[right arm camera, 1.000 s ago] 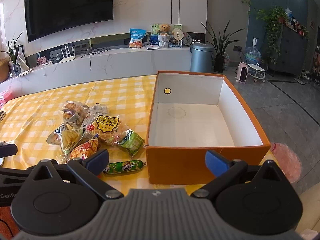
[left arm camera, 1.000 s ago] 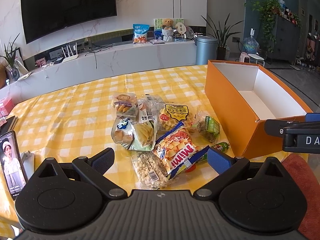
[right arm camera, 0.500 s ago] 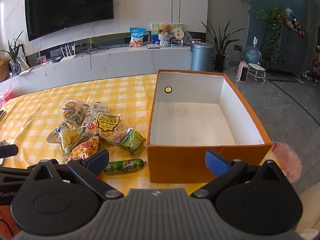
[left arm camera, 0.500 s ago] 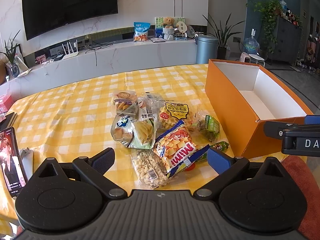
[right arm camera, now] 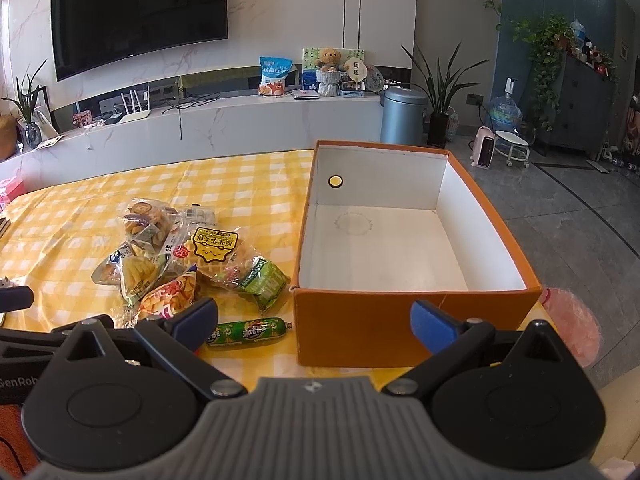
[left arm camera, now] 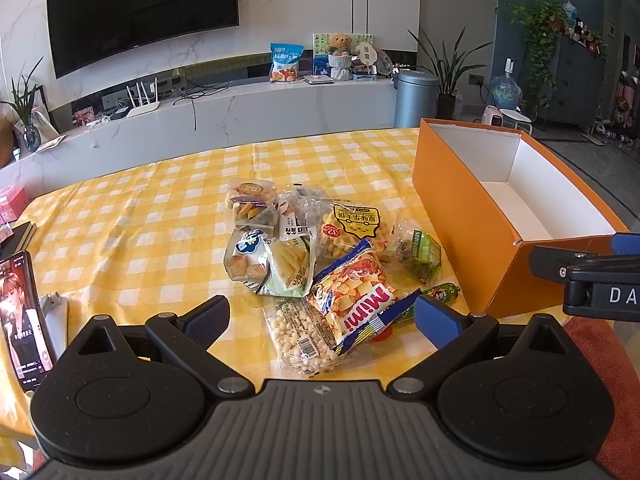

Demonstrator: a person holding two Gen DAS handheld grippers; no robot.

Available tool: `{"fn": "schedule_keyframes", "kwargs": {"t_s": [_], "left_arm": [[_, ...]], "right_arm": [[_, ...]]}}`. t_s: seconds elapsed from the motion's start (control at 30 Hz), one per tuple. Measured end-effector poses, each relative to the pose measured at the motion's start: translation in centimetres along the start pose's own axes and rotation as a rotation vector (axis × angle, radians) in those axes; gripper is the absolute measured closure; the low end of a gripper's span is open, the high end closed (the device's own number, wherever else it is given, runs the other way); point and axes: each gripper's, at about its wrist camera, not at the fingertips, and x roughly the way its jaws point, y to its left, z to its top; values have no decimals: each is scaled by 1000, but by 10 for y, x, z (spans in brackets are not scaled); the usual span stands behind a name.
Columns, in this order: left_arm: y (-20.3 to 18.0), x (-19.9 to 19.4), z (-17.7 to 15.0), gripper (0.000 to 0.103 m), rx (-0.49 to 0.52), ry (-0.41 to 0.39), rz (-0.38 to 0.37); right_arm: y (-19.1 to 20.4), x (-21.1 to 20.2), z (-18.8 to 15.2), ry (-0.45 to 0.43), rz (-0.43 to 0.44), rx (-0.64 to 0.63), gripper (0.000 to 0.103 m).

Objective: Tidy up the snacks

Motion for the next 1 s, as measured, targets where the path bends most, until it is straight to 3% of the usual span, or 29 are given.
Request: {"fn": "schedule_keyframes", "kwargs": {"t_s": [0.73, 1.0], "left_arm": [[5, 0, -2, 0, -9, 1, 1], [21, -1, -5, 0, -56, -49, -44]], "right_arm": [[0, 1, -1, 3, 6, -1, 3], [0, -2, 0, -75, 42, 21, 3]]}}
